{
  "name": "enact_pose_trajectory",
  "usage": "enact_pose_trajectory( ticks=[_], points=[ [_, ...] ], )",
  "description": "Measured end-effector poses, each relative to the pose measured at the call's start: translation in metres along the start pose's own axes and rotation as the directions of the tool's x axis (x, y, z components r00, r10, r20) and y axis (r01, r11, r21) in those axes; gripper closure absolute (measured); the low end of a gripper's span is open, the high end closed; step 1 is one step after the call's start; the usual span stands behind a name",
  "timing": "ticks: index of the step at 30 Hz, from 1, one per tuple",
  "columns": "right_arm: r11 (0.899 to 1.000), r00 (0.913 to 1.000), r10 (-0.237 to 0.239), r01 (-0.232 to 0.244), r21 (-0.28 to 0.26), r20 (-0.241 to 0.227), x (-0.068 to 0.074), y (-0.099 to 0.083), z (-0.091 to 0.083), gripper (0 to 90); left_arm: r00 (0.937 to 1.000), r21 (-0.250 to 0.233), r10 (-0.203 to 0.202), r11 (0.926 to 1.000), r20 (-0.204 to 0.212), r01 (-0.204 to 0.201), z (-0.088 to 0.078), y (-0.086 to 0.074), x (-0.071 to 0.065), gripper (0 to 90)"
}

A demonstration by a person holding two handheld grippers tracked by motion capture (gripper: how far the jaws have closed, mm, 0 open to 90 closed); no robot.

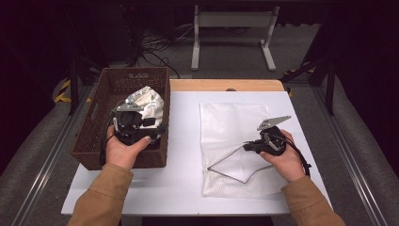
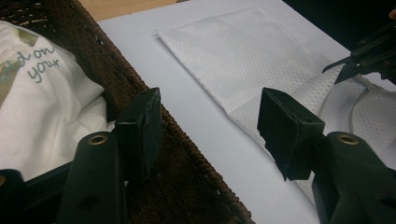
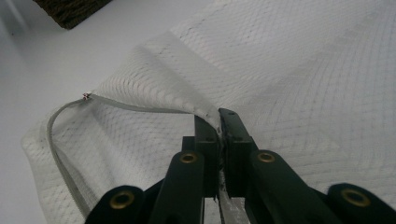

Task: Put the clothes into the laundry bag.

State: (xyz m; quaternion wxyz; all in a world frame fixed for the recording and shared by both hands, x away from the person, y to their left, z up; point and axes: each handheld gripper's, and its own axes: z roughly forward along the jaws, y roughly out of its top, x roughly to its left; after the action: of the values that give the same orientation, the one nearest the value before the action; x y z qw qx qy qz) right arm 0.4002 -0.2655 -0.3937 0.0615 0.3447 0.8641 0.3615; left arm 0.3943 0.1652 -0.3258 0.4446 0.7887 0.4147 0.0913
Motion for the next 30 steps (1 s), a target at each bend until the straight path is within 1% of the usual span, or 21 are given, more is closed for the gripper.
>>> enact_pose_trajectory(
  ticks=[2,3,5,7,8,9,13,18,20,21,22,25,26,28,30],
  points=[
    [1.0,1.0,-0.002,0.002,0.0,-0.002,0.0,0.0,0.0,87.5,0.9999,0.002,-0.002,1.0,-0.013,0.003,0.0,0.002,0.003,40.0],
    [1.0,1.0,-0.002,0.002,0.0,-0.001,0.0,0.0,0.0,87.5,0.9998,0.004,-0.01,0.9999,-0.015,0.01,0.0,0.003,0.004,39.7],
    [1.0,1.0,-0.002,0.002,-0.003,0.002,0.0,0.0,-0.001,87.5,0.9994,0.013,-0.005,0.9999,-0.034,0.005,0.0,0.006,0.007,39.4],
    [1.0,1.0,-0.002,0.002,-0.005,0.001,0.0,0.0,-0.001,87.5,0.999,0.015,-0.004,0.9999,-0.045,0.004,0.001,0.008,0.01,38.9],
    [1.0,1.0,0.0,0.0,-0.007,-0.003,0.0,-0.001,-0.002,87.4,0.9989,0.022,-0.009,0.9997,-0.047,0.01,0.001,0.009,0.011,38.7],
    [1.0,1.0,0.003,-0.004,-0.01,-0.009,0.0,-0.001,-0.002,87.4,0.9984,0.027,-0.004,0.9996,-0.056,0.006,0.002,0.011,0.013,38.4],
    [1.0,1.0,0.005,-0.005,-0.011,-0.008,0.0,-0.002,-0.003,87.4,0.9976,0.032,-0.015,0.9993,-0.068,0.018,0.003,0.014,0.021,33.9],
    [1.0,1.0,-0.001,0.001,-0.012,-0.006,0.001,-0.004,-0.004,87.4,0.9946,0.037,-0.027,0.9988,-0.1,0.031,0.005,0.018,0.032,27.1],
    [1.0,1.0,0.0,0.0,-0.011,-0.003,0.001,-0.005,-0.004,87.3,0.9927,0.041,-0.026,0.9987,-0.118,0.031,0.005,0.019,0.036,24.7],
    [1.0,1.0,0.0,0.0,-0.011,-0.004,0.001,-0.006,-0.004,87.4,0.9908,0.045,-0.032,0.9982,-0.131,0.039,0.006,0.02,0.038,23.6],
    [1.0,1.0,0.002,-0.002,-0.011,-0.002,0.0,-0.007,-0.005,87.3,0.9897,0.052,-0.028,0.998,-0.14,0.036,0.006,0.021,0.04,22.4],
    [1.0,1.0,0.004,-0.004,-0.013,-0.001,0.0,-0.008,-0.005,87.3,0.9872,0.052,-0.036,0.9977,-0.156,0.045,0.006,0.023,0.047,20.8],
    [1.0,1.0,0.006,-0.006,-0.012,0.0,-0.001,-0.008,-0.006,87.3,0.985,0.051,-0.039,0.9975,-0.168,0.048,0.005,0.024,0.049,19.9],
    [1.0,1.0,0.006,-0.006,-0.012,0.0,-0.001,-0.009,-0.006,87.3,0.9826,0.05,-0.049,0.997,-0.179,0.058,0.005,0.026,0.054,18.1],
    [1.0,1.0,0.004,-0.004,-0.011,0.001,-0.001,-0.009,-0.006,87.3,0.9779,0.042,-0.055,0.997,-0.202,0.064,0.004,0.03,0.06,16.1]
  ],
)
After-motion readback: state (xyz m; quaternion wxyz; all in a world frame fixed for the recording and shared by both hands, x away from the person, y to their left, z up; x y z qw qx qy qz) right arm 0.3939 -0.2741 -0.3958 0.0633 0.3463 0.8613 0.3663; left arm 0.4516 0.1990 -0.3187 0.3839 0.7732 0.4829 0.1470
